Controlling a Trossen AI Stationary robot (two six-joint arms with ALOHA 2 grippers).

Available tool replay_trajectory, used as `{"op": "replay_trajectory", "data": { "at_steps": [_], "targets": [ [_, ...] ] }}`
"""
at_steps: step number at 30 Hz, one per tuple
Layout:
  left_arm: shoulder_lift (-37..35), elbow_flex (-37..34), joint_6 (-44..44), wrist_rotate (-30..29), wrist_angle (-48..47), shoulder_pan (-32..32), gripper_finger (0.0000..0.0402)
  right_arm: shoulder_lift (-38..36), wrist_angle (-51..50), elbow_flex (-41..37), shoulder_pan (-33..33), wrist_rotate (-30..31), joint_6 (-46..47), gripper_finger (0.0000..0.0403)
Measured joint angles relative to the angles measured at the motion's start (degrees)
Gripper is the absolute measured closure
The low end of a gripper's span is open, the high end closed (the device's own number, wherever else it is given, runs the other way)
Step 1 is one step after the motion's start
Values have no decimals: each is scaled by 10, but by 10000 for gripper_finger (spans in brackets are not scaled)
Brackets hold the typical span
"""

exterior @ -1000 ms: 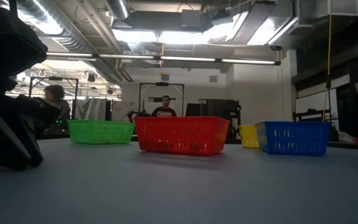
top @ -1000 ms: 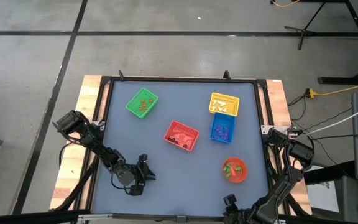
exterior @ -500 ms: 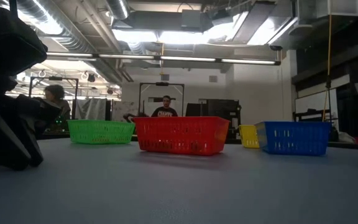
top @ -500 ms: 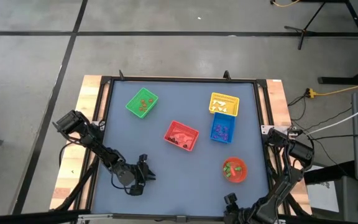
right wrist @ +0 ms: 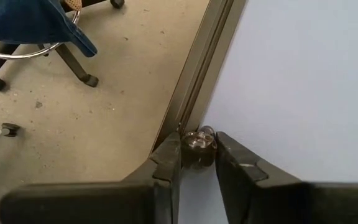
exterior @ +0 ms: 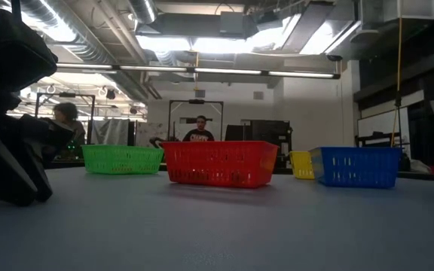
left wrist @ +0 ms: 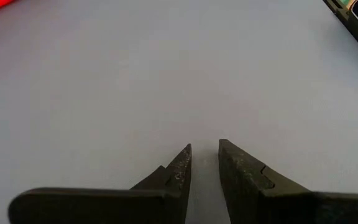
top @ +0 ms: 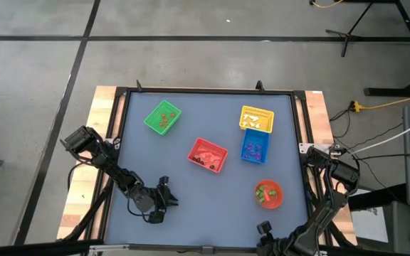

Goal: Sort Halloween decoration
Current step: Put the black skull toy into the red bin

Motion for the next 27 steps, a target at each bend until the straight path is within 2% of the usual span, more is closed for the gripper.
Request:
{"op": "replay_trajectory", "data": {
  "at_steps": [7, 14, 19, 27],
  "targets": [
    [0, 0, 0, 0, 0, 0, 337, 0, 2, 0, -5, -2, 0, 319],
    [0, 0, 1, 1, 2, 0, 337, 0, -8, 19, -38, 8, -18, 323],
    [0, 0, 1, 1, 2, 0, 337, 0, -4, 46, -77, 47, -92, 323],
    [0, 0, 1, 1, 2, 0, 337, 0, -1, 100, -177, 99, -286, 323]
  ]
}}
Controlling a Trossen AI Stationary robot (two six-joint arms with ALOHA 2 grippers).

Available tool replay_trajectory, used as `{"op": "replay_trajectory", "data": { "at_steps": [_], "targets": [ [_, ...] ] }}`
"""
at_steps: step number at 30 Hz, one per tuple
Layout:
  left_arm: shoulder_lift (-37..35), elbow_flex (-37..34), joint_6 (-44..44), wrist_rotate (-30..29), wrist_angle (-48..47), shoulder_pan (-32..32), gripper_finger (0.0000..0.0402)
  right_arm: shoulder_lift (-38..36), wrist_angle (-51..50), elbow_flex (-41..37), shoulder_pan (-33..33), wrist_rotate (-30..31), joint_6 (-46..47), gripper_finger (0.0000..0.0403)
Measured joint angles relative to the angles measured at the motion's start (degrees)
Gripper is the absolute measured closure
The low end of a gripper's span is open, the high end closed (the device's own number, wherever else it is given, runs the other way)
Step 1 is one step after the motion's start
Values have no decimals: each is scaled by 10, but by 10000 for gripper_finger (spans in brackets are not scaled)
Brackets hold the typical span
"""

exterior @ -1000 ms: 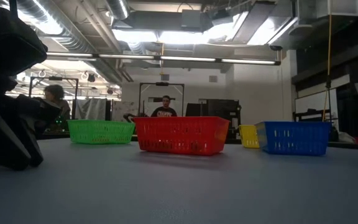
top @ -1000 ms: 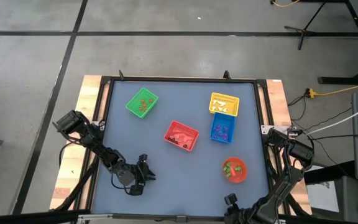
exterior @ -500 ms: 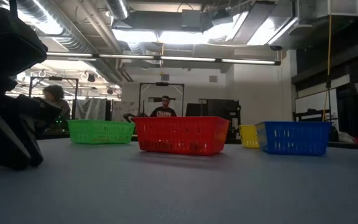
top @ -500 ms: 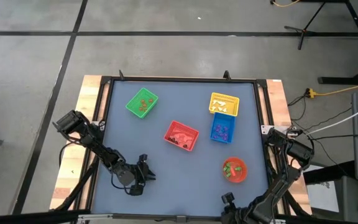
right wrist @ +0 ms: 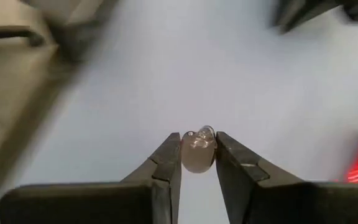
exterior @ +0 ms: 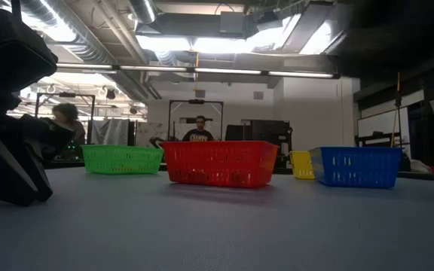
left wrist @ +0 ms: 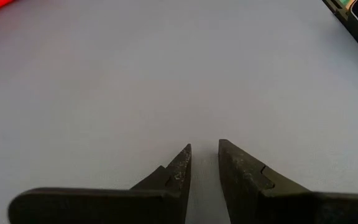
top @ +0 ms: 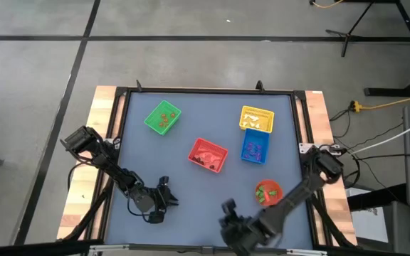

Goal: Sort Halloween decoration
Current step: Put the black skull toy into the red bin

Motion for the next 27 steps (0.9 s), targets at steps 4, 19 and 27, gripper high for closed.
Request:
{"op": "replay_trajectory", "data": {
  "at_steps": [4, 19, 27],
  "targets": [
    [0, 0, 0, 0, 0, 0, 337, 0, 1, 21, -59, 17, -83, 322],
    [-33, 0, 17, -23, 46, 4, 337, 0, 3, 31, -250, 21, -224, 322],
    [-165, 0, 148, -24, 32, 3, 337, 0, 3, 31, -294, 19, -245, 322]
  ]
}}
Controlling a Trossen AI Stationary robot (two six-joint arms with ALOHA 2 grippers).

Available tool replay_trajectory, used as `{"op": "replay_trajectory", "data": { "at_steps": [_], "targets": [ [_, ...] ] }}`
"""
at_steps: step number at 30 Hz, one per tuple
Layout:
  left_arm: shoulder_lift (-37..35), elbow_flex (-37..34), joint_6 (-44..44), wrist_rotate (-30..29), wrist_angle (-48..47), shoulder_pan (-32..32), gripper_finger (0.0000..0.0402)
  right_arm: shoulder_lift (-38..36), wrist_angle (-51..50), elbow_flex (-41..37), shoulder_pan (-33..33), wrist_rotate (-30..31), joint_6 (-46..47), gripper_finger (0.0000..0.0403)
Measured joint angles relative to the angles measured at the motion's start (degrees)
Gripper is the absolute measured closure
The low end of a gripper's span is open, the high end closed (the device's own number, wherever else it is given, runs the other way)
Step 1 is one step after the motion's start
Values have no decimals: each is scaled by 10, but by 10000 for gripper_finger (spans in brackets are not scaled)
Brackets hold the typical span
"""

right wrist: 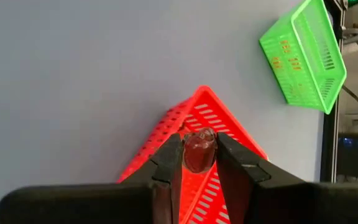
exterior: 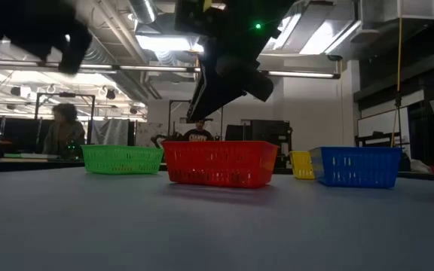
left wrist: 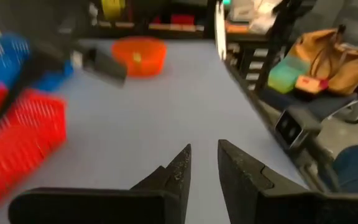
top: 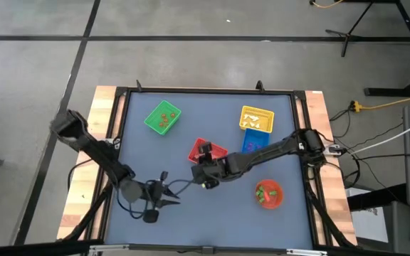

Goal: Sort Halloween decoration
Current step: Put the black skull toy into the red bin

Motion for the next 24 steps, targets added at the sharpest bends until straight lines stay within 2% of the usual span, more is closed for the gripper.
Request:
{"op": "replay_trajectory", "data": {
  "at_steps": [4, 11, 18, 24],
  "targets": [
    [-99, 0, 47, -1, -70, 0, 337, 0, -1, 0, -16, -1, 0, 322],
    [-298, 0, 91, -12, -257, 0, 337, 0, -2, 0, -34, -1, -1, 322],
    [-480, 0, 147, -105, -421, 0, 337, 0, -2, 0, -45, -5, -1, 322],
    [-600, 0, 163, -201, -576, 0, 337, 0, -1, 0, -48, -26, 0, 322]
  ]
}}
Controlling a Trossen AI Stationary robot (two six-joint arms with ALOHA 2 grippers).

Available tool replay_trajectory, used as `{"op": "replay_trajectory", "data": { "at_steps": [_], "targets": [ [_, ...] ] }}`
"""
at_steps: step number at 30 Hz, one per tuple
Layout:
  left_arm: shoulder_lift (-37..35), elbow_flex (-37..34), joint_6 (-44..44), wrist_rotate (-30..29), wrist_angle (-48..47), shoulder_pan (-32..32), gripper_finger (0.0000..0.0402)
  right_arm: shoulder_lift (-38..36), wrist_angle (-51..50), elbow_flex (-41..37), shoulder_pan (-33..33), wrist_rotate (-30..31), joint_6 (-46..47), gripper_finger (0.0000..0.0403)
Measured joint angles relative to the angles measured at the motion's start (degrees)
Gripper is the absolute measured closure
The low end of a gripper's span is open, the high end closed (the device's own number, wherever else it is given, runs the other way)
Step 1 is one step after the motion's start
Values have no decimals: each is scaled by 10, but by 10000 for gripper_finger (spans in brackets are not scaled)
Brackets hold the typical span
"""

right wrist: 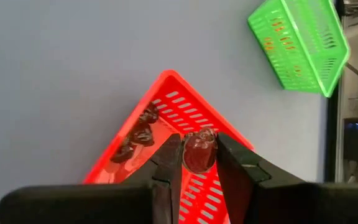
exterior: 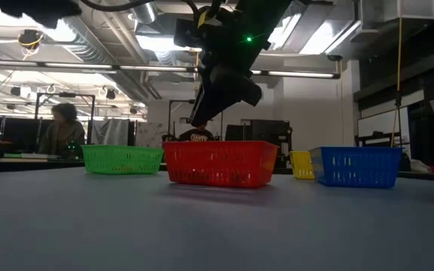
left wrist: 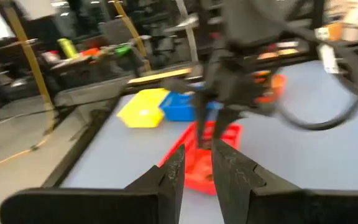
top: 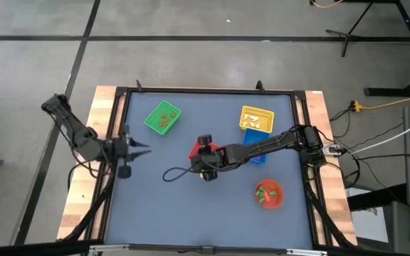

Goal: Sort Halloween decoration
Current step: Put the black skull toy into the red bin

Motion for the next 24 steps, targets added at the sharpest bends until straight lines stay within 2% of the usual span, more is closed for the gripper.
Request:
{"op": "replay_trajectory", "data": {
  "at_steps": [3, 7, 12, 19, 24],
  "targets": [
    [-52, -16, -9, -29, -39, 0, 337, 0, 0, 0, 0, -13, 0, 322],
    [-121, -62, -9, -30, -40, 0, 337, 0, 1, 0, 0, -21, 0, 322],
    [-194, -138, 16, -23, 29, 22, 337, 0, 2, 0, 0, -20, 0, 322],
    [-262, -206, 43, -4, 83, 94, 337, 0, 2, 0, 0, -20, 0, 322],
    [-262, -212, 67, 11, 89, 163, 337, 0, 4, 0, 0, -20, 0, 322]
  ]
}}
